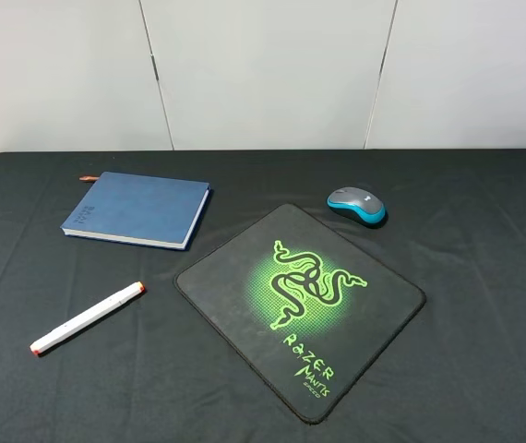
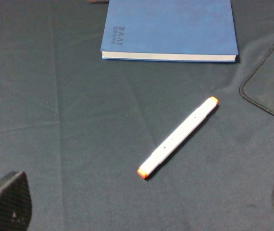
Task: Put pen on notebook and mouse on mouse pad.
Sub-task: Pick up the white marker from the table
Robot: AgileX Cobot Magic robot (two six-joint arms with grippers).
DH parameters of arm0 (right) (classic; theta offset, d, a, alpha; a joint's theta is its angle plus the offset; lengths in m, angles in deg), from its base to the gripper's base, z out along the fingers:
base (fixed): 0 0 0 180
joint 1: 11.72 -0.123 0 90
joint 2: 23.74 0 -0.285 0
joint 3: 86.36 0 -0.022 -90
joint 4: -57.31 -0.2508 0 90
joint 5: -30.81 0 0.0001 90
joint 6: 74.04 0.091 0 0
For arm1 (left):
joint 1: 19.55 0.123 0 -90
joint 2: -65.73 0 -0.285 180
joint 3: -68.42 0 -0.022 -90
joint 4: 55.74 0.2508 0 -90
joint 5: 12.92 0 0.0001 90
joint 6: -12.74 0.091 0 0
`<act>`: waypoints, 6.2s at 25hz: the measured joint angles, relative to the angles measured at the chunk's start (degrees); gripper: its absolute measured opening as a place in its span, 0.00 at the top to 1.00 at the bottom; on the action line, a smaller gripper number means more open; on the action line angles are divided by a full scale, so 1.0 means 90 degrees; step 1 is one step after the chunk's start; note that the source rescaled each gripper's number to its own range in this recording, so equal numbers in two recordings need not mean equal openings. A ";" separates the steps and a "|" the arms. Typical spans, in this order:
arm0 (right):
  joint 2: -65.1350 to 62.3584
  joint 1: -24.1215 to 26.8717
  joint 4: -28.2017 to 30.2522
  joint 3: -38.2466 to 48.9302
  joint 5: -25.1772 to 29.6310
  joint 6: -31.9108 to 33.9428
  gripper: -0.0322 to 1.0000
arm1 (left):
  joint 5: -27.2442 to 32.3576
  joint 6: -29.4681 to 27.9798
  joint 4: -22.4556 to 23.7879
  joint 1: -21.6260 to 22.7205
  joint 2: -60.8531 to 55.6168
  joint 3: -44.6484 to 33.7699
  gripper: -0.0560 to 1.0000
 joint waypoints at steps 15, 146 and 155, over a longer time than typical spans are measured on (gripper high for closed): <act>0.0000 0.0000 0.0000 0.0000 0.0000 0.0000 0.00 | 0.0000 0.0000 0.0000 0.0000 0.0000 0.0000 0.00; -0.0003 0.0000 -0.0004 0.0000 0.0000 0.0000 0.00 | -0.4025 0.1689 0.0931 -0.2288 1.1063 0.0860 0.94; -0.0003 0.0000 -0.0004 0.0000 0.0000 0.0000 0.00 | -0.3971 0.1689 0.0943 -0.2288 1.0954 0.0868 0.95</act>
